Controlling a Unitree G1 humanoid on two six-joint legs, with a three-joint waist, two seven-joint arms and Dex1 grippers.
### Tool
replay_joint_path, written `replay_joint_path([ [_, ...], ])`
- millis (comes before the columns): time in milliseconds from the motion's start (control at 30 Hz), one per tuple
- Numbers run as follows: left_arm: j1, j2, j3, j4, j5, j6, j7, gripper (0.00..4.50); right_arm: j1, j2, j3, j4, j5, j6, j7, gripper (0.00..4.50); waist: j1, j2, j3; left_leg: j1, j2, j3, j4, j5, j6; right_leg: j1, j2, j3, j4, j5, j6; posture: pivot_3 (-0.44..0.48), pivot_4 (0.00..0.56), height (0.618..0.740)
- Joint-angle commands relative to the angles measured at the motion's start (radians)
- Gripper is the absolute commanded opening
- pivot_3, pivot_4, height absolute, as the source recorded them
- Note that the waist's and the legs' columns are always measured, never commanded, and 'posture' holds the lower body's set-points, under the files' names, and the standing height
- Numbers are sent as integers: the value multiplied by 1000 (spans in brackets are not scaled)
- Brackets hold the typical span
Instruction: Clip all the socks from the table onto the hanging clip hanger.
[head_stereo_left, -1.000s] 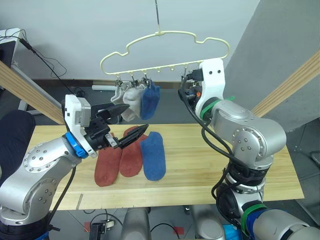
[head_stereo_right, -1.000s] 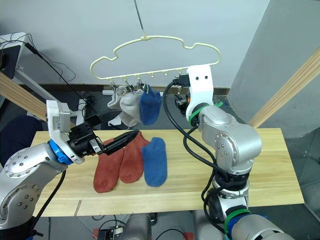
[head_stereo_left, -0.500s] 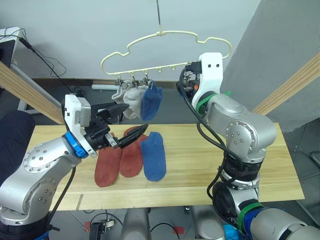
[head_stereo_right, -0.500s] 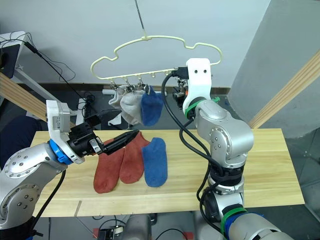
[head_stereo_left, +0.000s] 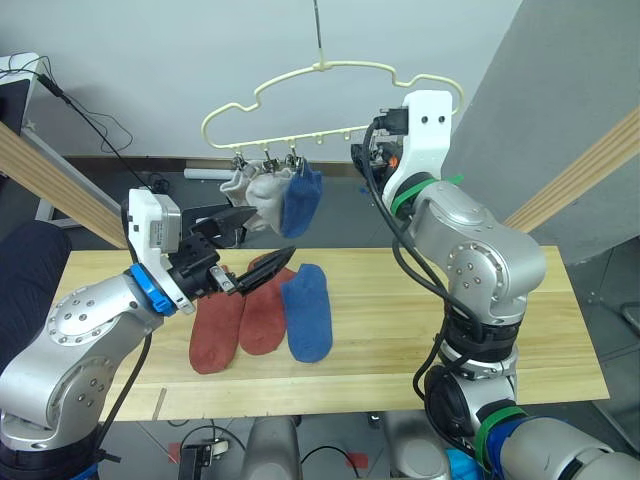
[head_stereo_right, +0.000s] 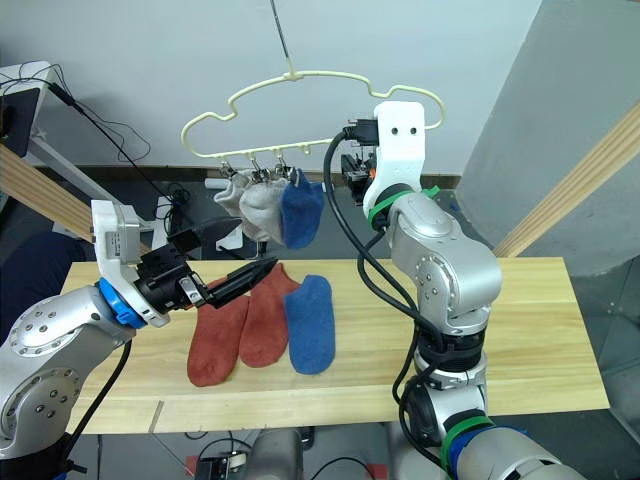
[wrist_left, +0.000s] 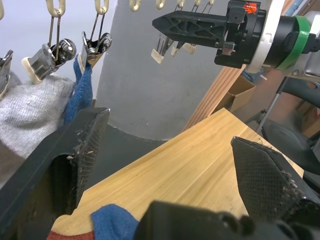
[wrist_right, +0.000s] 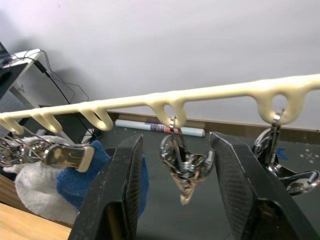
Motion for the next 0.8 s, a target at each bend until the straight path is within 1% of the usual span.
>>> replay_joint_path([
  [33,6,3,12,-38,-11,-10,-2,4488,17,47,-7,-25,27,-26,-7,2161,0,0,0,0,0,0,0,0,0,0,0,0,0,0,0,-142,339,740],
  [100,8,4,15,-39,-12,-9,-2,4488,18,52,-10,-20,34,-31,-15,2161,0,0,0,0,0,0,0,0,0,0,0,0,0,0,0,-126,334,740],
  [333,15,10,23,-46,-11,-8,-1,4488,20,57,-17,9,62,-62,-31,2161,2,0,0,0,0,0,0,0,0,0,0,0,0,0,0,-126,334,740],
  [367,17,12,27,-48,-12,-8,0,4488,19,58,-17,20,67,-73,-32,2161,3,0,0,0,0,0,0,0,0,0,0,0,0,0,0,-106,327,740],
  [467,22,17,35,-55,-15,-5,3,4488,17,63,-21,45,77,-100,-35,2161,5,0,0,0,0,0,0,0,0,0,0,0,0,0,0,-106,327,740],
  [500,23,18,37,-55,-16,-4,4,4488,16,62,-20,51,79,-107,-36,2161,6,0,0,0,0,0,0,0,0,0,0,0,0,0,0,-93,322,740],
  [800,31,22,45,-70,-18,3,13,4488,1,59,-15,103,110,-167,-48,2161,21,0,0,0,0,0,0,0,0,0,0,0,0,0,0,-76,314,740],
])
